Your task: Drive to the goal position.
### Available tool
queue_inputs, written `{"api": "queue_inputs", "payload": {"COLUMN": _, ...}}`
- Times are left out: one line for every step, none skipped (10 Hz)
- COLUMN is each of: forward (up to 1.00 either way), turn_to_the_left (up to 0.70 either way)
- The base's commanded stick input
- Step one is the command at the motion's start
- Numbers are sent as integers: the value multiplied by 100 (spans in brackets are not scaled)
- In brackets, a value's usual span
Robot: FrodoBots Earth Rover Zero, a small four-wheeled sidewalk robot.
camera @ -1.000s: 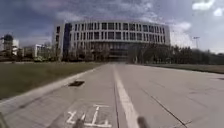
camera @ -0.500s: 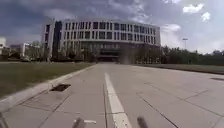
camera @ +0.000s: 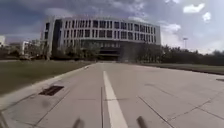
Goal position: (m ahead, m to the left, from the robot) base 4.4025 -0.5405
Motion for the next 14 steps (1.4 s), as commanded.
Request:
{"api": "queue_inputs", "payload": {"forward": 70, "turn_to_the_left": 0}}
{"api": "queue_inputs", "payload": {"forward": 70, "turn_to_the_left": 0}}
{"api": "queue_inputs", "payload": {"forward": 70, "turn_to_the_left": 0}}
{"api": "queue_inputs", "payload": {"forward": 70, "turn_to_the_left": 0}}
{"api": "queue_inputs", "payload": {"forward": 70, "turn_to_the_left": 0}}
{"api": "queue_inputs", "payload": {"forward": 70, "turn_to_the_left": 0}}
{"api": "queue_inputs", "payload": {"forward": 70, "turn_to_the_left": 0}}
{"api": "queue_inputs", "payload": {"forward": 70, "turn_to_the_left": 0}}
{"api": "queue_inputs", "payload": {"forward": 70, "turn_to_the_left": 0}}
{"api": "queue_inputs", "payload": {"forward": 70, "turn_to_the_left": 0}}
{"api": "queue_inputs", "payload": {"forward": 70, "turn_to_the_left": 0}}
{"api": "queue_inputs", "payload": {"forward": 70, "turn_to_the_left": 0}}
{"api": "queue_inputs", "payload": {"forward": 70, "turn_to_the_left": 0}}
{"api": "queue_inputs", "payload": {"forward": 70, "turn_to_the_left": 0}}
